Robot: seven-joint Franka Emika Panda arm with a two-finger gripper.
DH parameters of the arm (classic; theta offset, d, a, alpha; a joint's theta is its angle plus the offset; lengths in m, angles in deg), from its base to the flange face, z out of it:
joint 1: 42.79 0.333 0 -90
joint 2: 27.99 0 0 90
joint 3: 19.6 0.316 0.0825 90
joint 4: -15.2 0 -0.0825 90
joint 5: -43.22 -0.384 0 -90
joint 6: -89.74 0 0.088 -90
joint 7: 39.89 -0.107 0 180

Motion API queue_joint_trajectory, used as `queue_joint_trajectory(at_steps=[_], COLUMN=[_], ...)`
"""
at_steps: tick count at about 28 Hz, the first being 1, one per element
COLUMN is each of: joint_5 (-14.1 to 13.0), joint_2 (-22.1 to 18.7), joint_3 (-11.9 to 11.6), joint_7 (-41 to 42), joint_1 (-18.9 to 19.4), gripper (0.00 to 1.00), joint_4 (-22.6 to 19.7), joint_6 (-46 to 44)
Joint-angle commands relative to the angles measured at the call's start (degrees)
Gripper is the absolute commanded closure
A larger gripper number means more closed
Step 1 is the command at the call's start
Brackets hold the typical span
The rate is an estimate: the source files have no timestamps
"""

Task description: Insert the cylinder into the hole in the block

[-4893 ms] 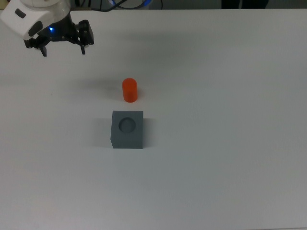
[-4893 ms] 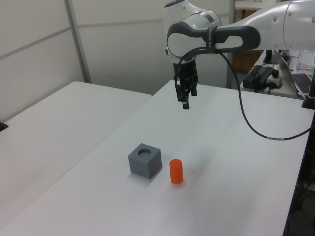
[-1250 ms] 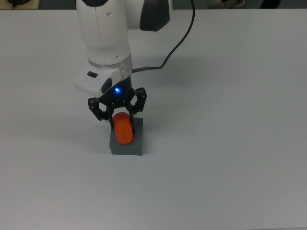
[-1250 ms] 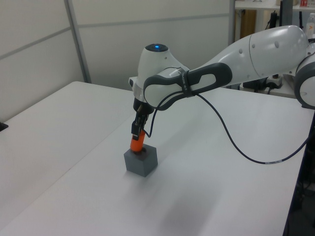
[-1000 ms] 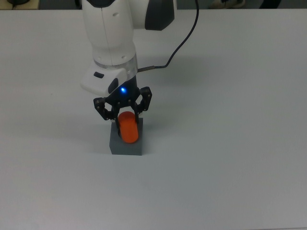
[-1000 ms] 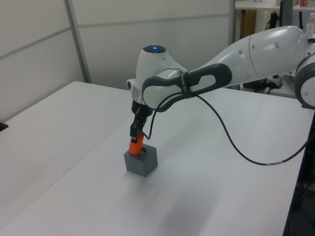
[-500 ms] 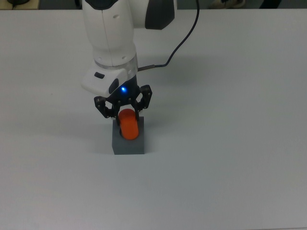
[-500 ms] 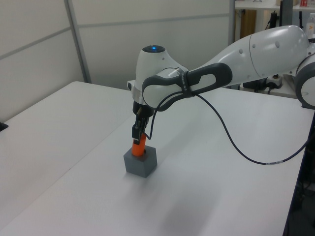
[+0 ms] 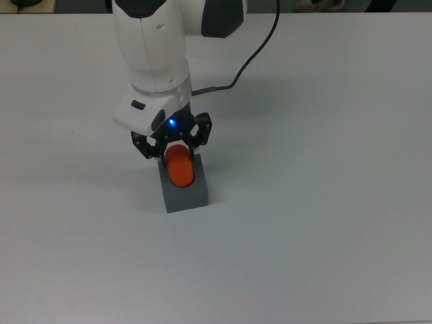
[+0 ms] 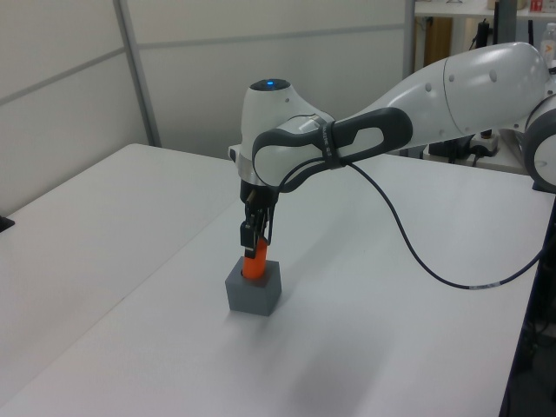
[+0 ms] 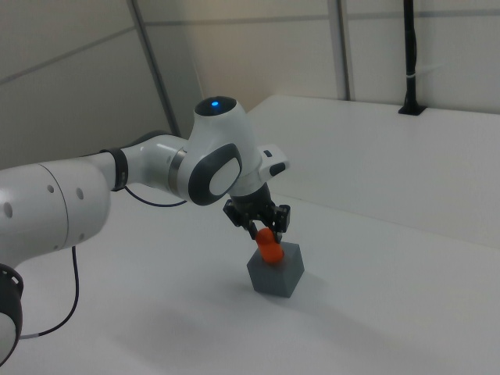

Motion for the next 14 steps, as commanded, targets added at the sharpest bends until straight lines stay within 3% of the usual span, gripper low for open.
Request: queue_joint_trajectory(at_steps=[1, 6, 10, 14], joint_5=[-0.39, -0.39, 0.13, 3.64], joint_2=[-1.26, -4.15, -7.23, -8.90], joint_3=[-0.14, -1.19, -4.44, -4.79], joint_7=[0.16, -0.01, -0.01, -0.28], joint_1=[-0.24, -0.50, 0.02, -0.42], gripper=[0.00, 0.00, 0.00, 0.00], joint_4=[0.26, 0.43, 1.31, 2.71], joint_6=[-1.61, -4.06, -13.81, -21.71])
